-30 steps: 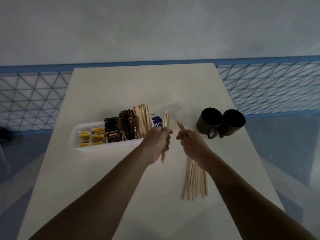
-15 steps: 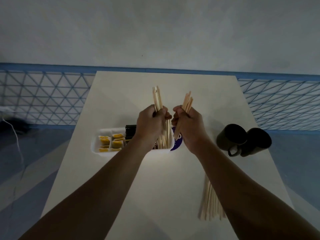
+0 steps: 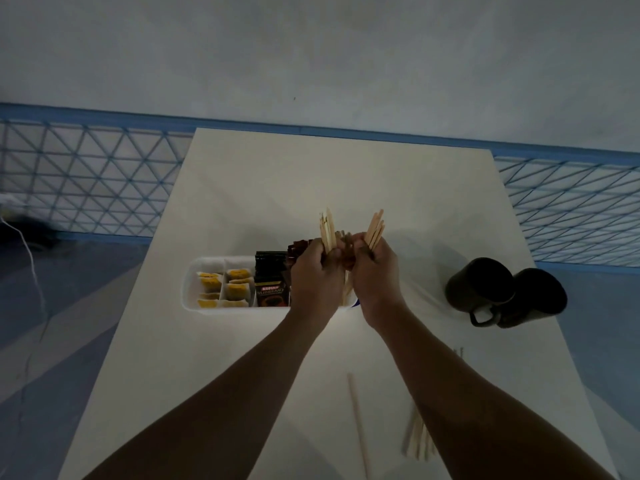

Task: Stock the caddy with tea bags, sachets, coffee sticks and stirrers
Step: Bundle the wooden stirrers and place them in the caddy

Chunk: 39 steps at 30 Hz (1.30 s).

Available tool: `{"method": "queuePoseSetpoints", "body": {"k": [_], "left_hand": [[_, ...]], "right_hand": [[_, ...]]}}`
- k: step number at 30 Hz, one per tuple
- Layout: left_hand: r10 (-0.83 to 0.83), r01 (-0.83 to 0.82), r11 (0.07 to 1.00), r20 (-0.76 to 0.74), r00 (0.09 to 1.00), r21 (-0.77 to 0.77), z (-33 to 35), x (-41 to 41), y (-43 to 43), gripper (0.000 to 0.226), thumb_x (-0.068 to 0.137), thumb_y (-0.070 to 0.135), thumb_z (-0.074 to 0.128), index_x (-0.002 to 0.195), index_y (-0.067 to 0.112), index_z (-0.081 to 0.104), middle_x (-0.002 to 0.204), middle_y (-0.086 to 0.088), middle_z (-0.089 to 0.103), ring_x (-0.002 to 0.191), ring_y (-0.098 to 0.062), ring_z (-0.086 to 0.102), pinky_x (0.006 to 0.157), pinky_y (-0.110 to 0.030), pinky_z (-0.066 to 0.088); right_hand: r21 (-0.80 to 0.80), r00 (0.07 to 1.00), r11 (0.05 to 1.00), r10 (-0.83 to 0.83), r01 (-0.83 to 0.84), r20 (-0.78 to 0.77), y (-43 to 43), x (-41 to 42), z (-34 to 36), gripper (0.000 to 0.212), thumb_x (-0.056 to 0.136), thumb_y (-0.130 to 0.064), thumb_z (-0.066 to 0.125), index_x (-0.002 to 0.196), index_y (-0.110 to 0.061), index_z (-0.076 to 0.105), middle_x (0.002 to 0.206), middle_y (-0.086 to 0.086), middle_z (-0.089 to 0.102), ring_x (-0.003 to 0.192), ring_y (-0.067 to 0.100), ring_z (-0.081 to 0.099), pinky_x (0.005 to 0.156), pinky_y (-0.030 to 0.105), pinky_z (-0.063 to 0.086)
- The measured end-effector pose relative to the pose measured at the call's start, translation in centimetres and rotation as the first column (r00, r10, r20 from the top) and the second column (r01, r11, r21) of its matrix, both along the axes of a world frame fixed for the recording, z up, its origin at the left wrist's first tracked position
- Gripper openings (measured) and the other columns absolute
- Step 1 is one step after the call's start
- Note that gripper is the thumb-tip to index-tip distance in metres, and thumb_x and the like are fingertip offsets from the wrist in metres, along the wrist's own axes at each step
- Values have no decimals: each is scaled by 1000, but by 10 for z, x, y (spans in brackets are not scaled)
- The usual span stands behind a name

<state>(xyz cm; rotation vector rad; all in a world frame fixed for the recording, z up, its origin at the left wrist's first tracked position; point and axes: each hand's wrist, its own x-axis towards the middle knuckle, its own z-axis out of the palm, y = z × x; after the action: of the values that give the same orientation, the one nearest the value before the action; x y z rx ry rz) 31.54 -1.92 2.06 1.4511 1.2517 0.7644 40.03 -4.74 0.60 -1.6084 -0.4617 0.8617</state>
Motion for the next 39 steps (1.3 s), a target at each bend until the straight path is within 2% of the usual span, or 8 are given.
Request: {"method": "queuePoseSetpoints", "body": {"k": [4,7,13,15,18,24,33,39], "left_hand": [[-28,27,998,19,999,54,-3,1,-6,14,95,7,55,102,13,65,87,12,64,81,9,61,67,-5,46],[-14,19,994,-43,999,104,-5,2,-5,19,93,7,59,111,11,65,96,5,66,82,5,60,70,0,42],[2,9,991,-87,996,130,2,3,0,32,93,13,61,125,17,61,115,10,63,106,-1,56,80,3,37],[12,-5,991,-55,998,136,5,3,3,34,93,14,61,126,21,60,120,11,63,112,-2,56,92,-6,42],[37,-31,981,-32,999,191,12,1,8,32,94,16,61,125,22,61,119,7,66,112,-4,59,99,-27,49],[41,-42,973,8,999,229,20,-4,21,27,95,16,60,122,15,64,109,9,68,98,4,61,84,-7,48],[18,-29,986,68,998,167,23,-10,27,26,96,10,55,120,14,64,112,0,71,106,-4,65,94,-19,51],[-22,17,984,25,999,180,27,-16,31,26,95,13,59,121,15,65,113,3,70,106,-3,63,89,-11,50]], "right_hand": [[18,999,999,37,-36,-32,-4,-3,-10,18,98,-6,48,102,-8,65,97,12,73,94,28,71,81,43,60],[-22,997,999,48,-46,66,-6,-4,-11,17,93,-9,48,98,-17,63,95,9,71,90,28,70,78,49,59],[-53,963,992,122,-112,239,-9,-3,-9,9,87,-13,57,92,-21,54,89,3,64,76,15,60,65,36,52],[-76,918,986,167,-149,360,-9,-3,-14,10,86,-24,59,93,-20,53,92,3,61,82,18,57,68,36,52],[-147,781,976,219,-164,585,-11,-1,-14,7,91,-13,56,98,-13,53,91,-7,51,89,17,53,68,22,44],[-285,647,937,346,-201,680,-21,2,-13,64,70,-29,71,129,-21,45,119,2,47,102,23,56,81,44,55],[-379,685,908,391,-178,615,-16,-11,-12,125,63,-56,83,151,-24,0,140,-1,48,121,24,54,100,51,47],[-357,721,918,363,-171,590,-6,-8,-11,101,82,-45,73,153,-19,7,132,0,61,118,24,60,98,48,49]]}}
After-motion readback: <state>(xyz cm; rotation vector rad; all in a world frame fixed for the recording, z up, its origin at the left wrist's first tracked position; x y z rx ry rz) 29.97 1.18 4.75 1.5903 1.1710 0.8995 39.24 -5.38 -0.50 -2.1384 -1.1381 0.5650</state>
